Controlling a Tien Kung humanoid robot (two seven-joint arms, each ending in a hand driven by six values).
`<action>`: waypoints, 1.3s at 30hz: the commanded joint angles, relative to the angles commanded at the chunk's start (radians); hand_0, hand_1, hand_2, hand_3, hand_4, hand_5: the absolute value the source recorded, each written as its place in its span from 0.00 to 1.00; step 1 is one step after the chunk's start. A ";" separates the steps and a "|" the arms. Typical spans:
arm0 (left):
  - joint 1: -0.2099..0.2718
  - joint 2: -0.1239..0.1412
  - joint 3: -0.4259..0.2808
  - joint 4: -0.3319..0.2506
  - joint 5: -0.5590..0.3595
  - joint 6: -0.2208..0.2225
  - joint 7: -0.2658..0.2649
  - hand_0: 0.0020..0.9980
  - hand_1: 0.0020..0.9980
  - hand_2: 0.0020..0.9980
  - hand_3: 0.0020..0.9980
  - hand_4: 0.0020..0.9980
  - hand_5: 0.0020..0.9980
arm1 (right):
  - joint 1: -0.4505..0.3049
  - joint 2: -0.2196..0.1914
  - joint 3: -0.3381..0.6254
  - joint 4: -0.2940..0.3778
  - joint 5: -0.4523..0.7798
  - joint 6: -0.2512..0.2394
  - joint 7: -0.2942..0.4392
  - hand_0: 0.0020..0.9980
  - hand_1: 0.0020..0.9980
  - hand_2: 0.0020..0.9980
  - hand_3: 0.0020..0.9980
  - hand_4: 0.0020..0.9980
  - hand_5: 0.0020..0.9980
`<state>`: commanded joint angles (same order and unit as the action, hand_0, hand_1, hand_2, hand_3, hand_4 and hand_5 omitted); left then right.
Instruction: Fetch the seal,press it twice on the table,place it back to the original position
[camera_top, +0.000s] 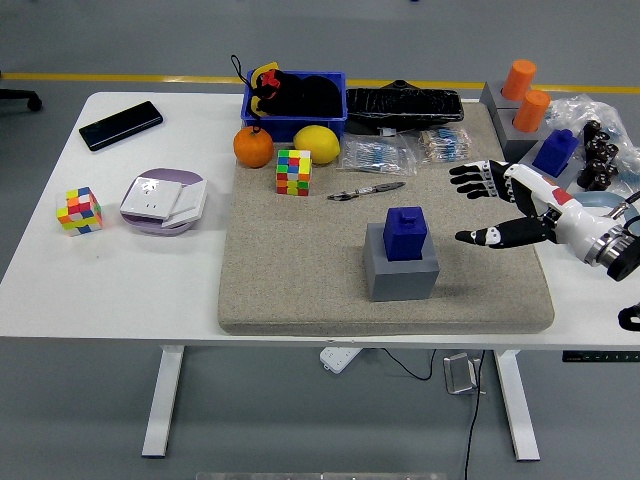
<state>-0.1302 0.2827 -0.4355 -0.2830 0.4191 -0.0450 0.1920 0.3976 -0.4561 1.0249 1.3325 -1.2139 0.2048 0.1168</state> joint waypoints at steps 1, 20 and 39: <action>0.000 0.000 0.000 0.000 0.000 0.000 0.000 0.74 0.70 0.68 0.74 0.66 0.31 | 0.002 0.001 -0.004 0.000 0.001 0.000 0.000 0.78 0.76 0.76 0.81 0.94 0.00; -0.004 0.000 0.014 -0.002 -0.004 -0.001 -0.001 0.73 0.70 0.69 0.74 0.66 0.30 | 0.106 0.069 -0.197 -0.086 0.097 -0.059 0.040 0.77 0.75 0.75 0.80 0.92 0.00; -0.005 0.004 0.025 -0.002 -0.007 -0.004 -0.001 0.74 0.70 0.69 0.74 0.67 0.31 | 0.135 0.061 -0.253 -0.121 0.118 -0.084 0.058 0.69 0.66 0.67 0.72 0.83 0.00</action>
<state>-0.1349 0.2862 -0.4105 -0.2846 0.4119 -0.0488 0.1908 0.5325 -0.3955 0.7723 1.2120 -1.0962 0.1211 0.1748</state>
